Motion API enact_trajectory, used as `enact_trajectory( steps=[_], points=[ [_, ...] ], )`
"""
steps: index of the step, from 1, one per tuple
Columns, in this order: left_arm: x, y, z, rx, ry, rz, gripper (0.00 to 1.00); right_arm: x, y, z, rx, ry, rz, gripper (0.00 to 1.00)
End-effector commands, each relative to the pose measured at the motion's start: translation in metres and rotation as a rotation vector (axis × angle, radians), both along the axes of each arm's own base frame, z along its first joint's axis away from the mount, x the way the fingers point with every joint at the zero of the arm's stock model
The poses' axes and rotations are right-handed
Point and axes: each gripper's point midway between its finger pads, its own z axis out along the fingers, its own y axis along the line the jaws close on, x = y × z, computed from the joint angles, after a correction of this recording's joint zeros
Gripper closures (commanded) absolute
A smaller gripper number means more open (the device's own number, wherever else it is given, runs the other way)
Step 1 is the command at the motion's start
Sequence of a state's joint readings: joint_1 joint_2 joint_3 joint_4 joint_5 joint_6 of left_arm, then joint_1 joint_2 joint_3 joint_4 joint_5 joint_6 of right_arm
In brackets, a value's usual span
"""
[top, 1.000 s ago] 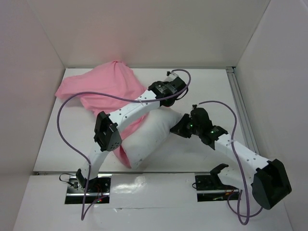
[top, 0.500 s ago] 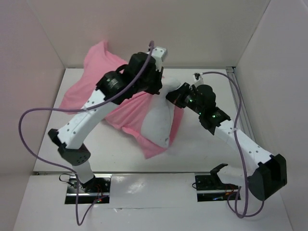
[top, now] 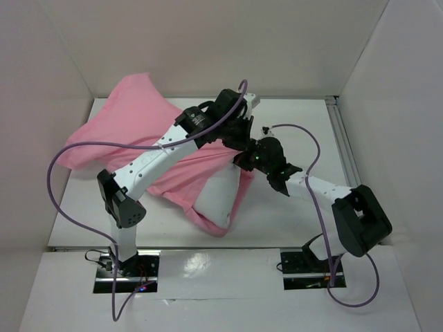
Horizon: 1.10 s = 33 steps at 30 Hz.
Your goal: Put the pillow into the pillowcase
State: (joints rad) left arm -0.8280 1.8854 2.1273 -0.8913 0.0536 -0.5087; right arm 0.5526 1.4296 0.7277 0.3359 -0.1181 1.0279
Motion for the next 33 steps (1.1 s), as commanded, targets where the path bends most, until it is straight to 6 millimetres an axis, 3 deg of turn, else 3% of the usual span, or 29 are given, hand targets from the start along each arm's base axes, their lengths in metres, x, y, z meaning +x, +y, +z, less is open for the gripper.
enact_trajectory(
  steps=[1, 2, 3, 4, 5, 6, 10, 11, 12, 13, 15, 16, 17, 18, 19, 20, 21, 22, 23, 25, 26, 28, 30, 33],
  points=[
    [-0.056, -0.057, 0.087, -0.34, -0.033, -0.233, 1.0, 0.013, 0.012, 0.097, 0.156, -0.214, 0.049, 1.0],
    [-0.056, -0.055, 0.092, -0.345, -0.045, -0.227, 1.0, 0.004, 0.003, 0.115, 0.177, -0.251, 0.052, 1.0],
    [-0.049, -0.048, 0.082, -0.304, -0.051, -0.172, 1.0, -0.005, -0.001, 0.116, 0.175, -0.246, 0.052, 1.0],
    [-0.045, -0.042, 0.085, -0.297, -0.074, -0.138, 1.0, -0.011, -0.012, 0.103, 0.159, -0.221, 0.038, 1.0],
    [-0.035, -0.034, 0.076, -0.266, -0.071, -0.097, 1.0, -0.02, -0.021, 0.114, 0.167, -0.247, 0.013, 1.0],
    [-0.028, -0.029, 0.063, -0.245, -0.047, -0.057, 1.0, -0.025, -0.027, 0.093, 0.128, -0.21, -0.001, 1.0],
    [-0.014, -0.031, 0.049, -0.226, -0.025, -0.006, 1.0, -0.004, -0.04, 0.063, 0.048, -0.186, -0.02, 1.0],
    [-0.013, -0.033, 0.046, -0.216, -0.016, -0.005, 1.0, 0.005, -0.04, 0.038, 0.004, -0.115, -0.017, 1.0],
    [-0.011, -0.031, 0.041, -0.179, 0.003, 0.011, 0.91, 0.003, -0.04, 0.027, -0.017, -0.068, 0.025, 1.0],
    [-0.007, -0.025, 0.038, -0.14, -0.013, 0.026, 0.81, 0.012, -0.047, 0.031, -0.023, -0.059, 0.022, 0.98],
    [-0.005, -0.01, 0.033, -0.061, -0.043, 0.034, 0.52, 0.009, -0.056, 0.027, -0.06, -0.037, 0.036, 0.73],
    [-0.012, -0.001, 0.042, -0.044, -0.07, 0.032, 0.29, 0.001, -0.064, 0.02, -0.088, 0.003, 0.04, 0.41],
    [-0.009, 0.019, 0.033, 0.036, -0.089, 0.086, 0.23, -0.002, -0.075, 0.02, -0.118, -0.001, 0.032, 0.3],
    [-0.018, 0.027, 0.032, 0.078, -0.109, 0.088, 0.18, -0.009, -0.083, 0.033, -0.129, -0.026, 0.025, 0.24],
    [-0.021, 0.043, 0.013, 0.148, -0.095, 0.117, 0.18, -0.022, -0.093, 0.02, -0.163, 0.037, 0.022, 0.2],
    [-0.026, 0.066, 0.023, 0.17, -0.135, 0.176, 0.18, -0.03, -0.101, 0.017, -0.178, 0.052, 0.016, 0.13],
    [-0.032, 0.081, 0.016, 0.19, -0.111, 0.23, 0.18, -0.037, -0.113, 0.027, -0.189, 0.021, -0.004, 0.12],
    [-0.035, 0.094, 0.011, 0.206, -0.107, 0.284, 0.21, -0.045, -0.118, 0.027, -0.192, 0.028, -0.001, 0.11],
    [-0.05, 0.12, -0.004, 0.233, -0.078, 0.364, 0.29, -0.056, -0.126, 0.017, -0.206, 0.069, -0.003, 0.09],
    [-0.065, 0.145, -0.02, 0.234, -0.039, 0.461, 0.34, -0.071, -0.126, 0.029, -0.189, 0.039, 0.011, 0.09],
    [-0.076, 0.164, -0.049, 0.289, -0.001, 0.508, 0.34, -0.08, -0.125, 0.024, -0.184, 0.06, 0.03, 0.08],
    [-0.099, 0.19, -0.068, 0.235, 0.06, 0.62, 0.31, -0.09, -0.117, 0.027, -0.159, 0.05, 0.078, 0.07],
    [-0.114, 0.202, -0.082, 0.192, 0.116, 0.681, 0.22, -0.101, -0.107, 0.021, -0.158, 0.067, 0.127, 0.06],
    [-0.126, 0.187, -0.096, 0.058, 0.167, 0.622, 0.18, -0.115, -0.087, 0.018, -0.158, 0.082, 0.211, 0.02]
  ],
)
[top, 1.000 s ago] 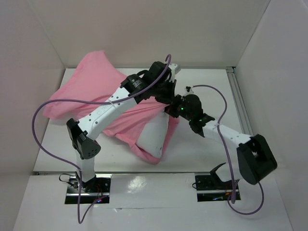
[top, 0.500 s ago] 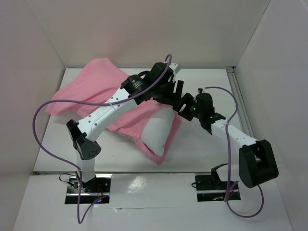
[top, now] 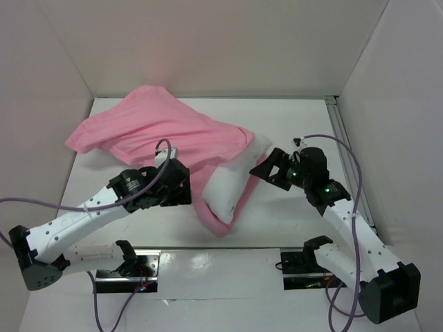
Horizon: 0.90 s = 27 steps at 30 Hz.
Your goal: Put the pillow into the pillowcase
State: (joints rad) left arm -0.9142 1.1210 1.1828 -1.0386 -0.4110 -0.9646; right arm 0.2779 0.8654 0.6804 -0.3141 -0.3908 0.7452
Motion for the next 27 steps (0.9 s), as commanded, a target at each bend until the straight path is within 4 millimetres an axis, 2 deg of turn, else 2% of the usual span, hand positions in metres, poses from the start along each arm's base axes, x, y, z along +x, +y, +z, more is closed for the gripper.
enact_trajectory(
  steps=[1, 3, 5, 6, 7, 11, 13, 14, 16, 17, 18, 20, 21, 22, 23, 24, 25, 27],
  points=[
    [-0.001, -0.025, -0.006, -0.214, -0.002, 0.062, 0.17, -0.029, 0.022, -0.024, -0.026, 0.096, 0.127, 0.02],
    [-0.002, -0.042, -0.013, -0.316, -0.01, 0.019, 0.15, -0.032, 0.032, -0.027, -0.038, 0.107, 0.162, 0.0],
    [-0.002, -0.043, -0.023, -0.332, -0.006, 0.035, 0.13, -0.037, 0.044, -0.034, -0.062, 0.129, 0.202, 0.0],
    [-0.004, -0.041, -0.034, -0.316, 0.005, 0.037, 0.13, -0.034, 0.05, -0.029, -0.06, 0.105, 0.213, 0.0],
    [0.0, -0.046, -0.033, -0.33, -0.005, 0.035, 0.13, -0.04, 0.058, -0.03, -0.062, 0.104, 0.246, 0.0],
    [0.011, -0.062, -0.03, -0.388, -0.058, -0.002, 0.13, -0.037, 0.077, -0.038, -0.063, 0.095, 0.291, 0.0],
    [0.017, -0.063, -0.037, -0.358, -0.067, 0.005, 0.16, -0.032, 0.085, -0.038, -0.04, 0.083, 0.317, 0.0],
    [0.018, -0.064, -0.048, -0.327, -0.044, 0.009, 0.21, -0.031, 0.092, -0.045, -0.034, 0.103, 0.335, 0.02],
    [0.024, -0.069, -0.047, -0.315, -0.053, 0.007, 0.32, -0.027, 0.105, -0.041, 0.002, 0.067, 0.375, 0.07],
    [0.026, -0.07, -0.05, -0.301, -0.054, -0.005, 0.4, -0.024, 0.109, -0.05, 0.0, 0.088, 0.385, 0.15],
    [0.031, -0.076, -0.045, -0.304, -0.065, -0.014, 0.64, -0.019, 0.116, -0.043, 0.022, 0.061, 0.403, 0.22],
    [0.037, -0.078, -0.036, -0.307, -0.084, -0.022, 0.88, -0.009, 0.124, -0.035, 0.032, 0.033, 0.417, 0.36],
    [0.039, -0.08, -0.035, -0.299, -0.088, -0.032, 1.0, -0.003, 0.128, -0.038, 0.03, 0.038, 0.417, 0.45],
    [0.043, -0.085, -0.024, -0.311, -0.104, -0.04, 1.0, -0.001, 0.132, -0.036, 0.037, 0.033, 0.427, 0.67],
    [0.043, -0.085, -0.02, -0.303, -0.113, -0.054, 1.0, 0.006, 0.137, -0.026, 0.049, 0.005, 0.428, 0.8],
    [0.045, -0.087, -0.013, -0.31, -0.126, -0.063, 1.0, 0.009, 0.14, -0.026, 0.048, 0.004, 0.442, 0.91],
    [0.047, -0.095, 0.008, -0.357, -0.157, -0.095, 1.0, 0.017, 0.146, -0.005, 0.066, -0.043, 0.443, 1.0],
    [0.054, -0.106, 0.037, -0.387, -0.23, -0.181, 1.0, 0.052, 0.139, 0.025, 0.107, -0.113, 0.391, 1.0]
  ],
)
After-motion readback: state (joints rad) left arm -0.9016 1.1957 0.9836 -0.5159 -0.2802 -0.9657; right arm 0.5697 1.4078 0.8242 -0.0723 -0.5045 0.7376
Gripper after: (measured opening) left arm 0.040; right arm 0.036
